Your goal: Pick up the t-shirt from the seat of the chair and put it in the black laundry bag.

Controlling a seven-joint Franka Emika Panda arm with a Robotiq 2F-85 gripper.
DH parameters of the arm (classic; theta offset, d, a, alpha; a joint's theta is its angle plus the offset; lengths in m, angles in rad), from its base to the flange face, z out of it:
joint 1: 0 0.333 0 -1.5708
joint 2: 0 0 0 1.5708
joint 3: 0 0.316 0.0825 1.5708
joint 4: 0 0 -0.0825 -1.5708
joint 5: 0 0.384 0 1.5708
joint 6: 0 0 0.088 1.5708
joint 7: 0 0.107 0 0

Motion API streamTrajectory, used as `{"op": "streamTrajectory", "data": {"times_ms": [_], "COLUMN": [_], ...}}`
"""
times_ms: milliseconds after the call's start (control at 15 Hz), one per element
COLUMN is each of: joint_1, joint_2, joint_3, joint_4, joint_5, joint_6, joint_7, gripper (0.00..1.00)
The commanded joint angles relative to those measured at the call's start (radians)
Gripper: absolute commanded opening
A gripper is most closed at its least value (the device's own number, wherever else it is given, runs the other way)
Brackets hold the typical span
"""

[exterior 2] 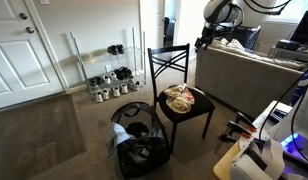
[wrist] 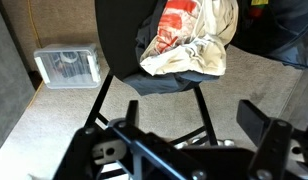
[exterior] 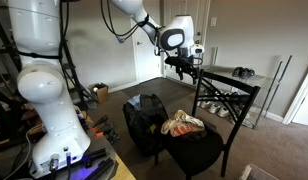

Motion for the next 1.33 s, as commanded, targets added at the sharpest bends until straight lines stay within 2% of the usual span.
{"op": "streamTrajectory", "data": {"times_ms": [0, 533, 1267], "joint_1": [-0.014, 0.0, -0.023], "joint_2": [0.061, 0.298, 0.565], "joint_3": [0.03, 0.068, 0.081], "joint_4": [0.073, 0.311, 0.597], "joint_5": [-0.019, -0.025, -0.005], "joint_6": [0.014, -0.001, -0.072], "joint_7": [0.088, 0.241, 0.311], "gripper": [1.0, 1.0, 1.0]}}
